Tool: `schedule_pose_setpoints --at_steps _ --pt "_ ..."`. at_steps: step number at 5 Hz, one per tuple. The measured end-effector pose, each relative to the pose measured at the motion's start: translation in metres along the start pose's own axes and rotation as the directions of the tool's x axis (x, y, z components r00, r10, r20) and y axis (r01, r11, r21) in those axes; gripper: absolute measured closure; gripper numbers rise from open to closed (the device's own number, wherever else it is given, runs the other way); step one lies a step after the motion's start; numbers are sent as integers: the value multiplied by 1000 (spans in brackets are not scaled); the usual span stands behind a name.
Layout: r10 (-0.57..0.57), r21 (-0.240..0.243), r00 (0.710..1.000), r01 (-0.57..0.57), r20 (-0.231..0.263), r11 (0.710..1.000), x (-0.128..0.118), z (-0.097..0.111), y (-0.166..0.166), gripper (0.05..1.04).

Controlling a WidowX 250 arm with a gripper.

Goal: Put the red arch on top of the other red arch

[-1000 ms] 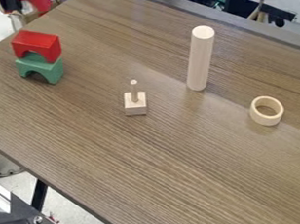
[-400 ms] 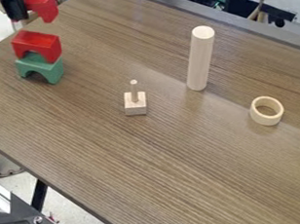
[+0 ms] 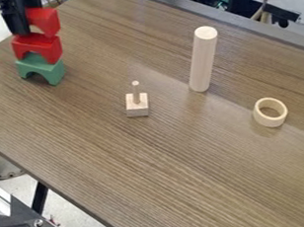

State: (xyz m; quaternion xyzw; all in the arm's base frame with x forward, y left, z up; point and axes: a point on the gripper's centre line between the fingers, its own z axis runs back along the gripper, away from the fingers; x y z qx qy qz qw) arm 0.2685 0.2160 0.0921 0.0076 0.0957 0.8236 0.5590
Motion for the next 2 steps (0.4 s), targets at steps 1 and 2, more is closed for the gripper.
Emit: schedule_pose_setpoints --at_steps 1,2 --pt "-1 -15 1000 1 12 1000 -1 2 2 424" --pt "2 -21 1000 -1 19 1000 0 2 1 147"
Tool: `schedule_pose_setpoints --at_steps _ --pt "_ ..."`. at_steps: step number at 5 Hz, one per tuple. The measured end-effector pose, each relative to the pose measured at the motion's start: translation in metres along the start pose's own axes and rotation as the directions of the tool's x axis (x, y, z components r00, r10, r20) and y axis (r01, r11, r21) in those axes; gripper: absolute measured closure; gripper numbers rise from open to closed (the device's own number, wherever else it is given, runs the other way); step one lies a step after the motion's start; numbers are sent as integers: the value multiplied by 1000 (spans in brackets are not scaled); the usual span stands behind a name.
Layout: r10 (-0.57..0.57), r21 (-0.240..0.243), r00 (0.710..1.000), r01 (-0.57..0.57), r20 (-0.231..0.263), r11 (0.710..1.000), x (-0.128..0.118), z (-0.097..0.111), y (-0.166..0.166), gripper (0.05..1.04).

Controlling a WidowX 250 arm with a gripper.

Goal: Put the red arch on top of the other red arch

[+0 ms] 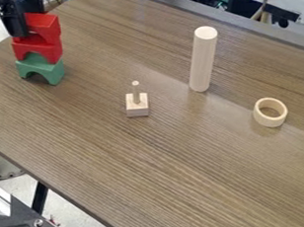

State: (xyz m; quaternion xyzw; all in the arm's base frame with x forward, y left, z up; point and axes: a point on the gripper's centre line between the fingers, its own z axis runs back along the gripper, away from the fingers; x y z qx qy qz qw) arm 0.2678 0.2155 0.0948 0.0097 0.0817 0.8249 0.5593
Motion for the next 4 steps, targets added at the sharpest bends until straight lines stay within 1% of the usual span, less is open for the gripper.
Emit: schedule_pose_setpoints --at_steps 1,2,3,4 --pt "5 1 1000 -5 2 1000 -2 -2 2 79" --pt "4 -29 1000 -4 13 1000 -6 8 3 84" --pt "1 -68 1000 -1 3 998 -11 23 7 84" --pt "-19 -122 1000 16 -20 992 -22 52 18 84"
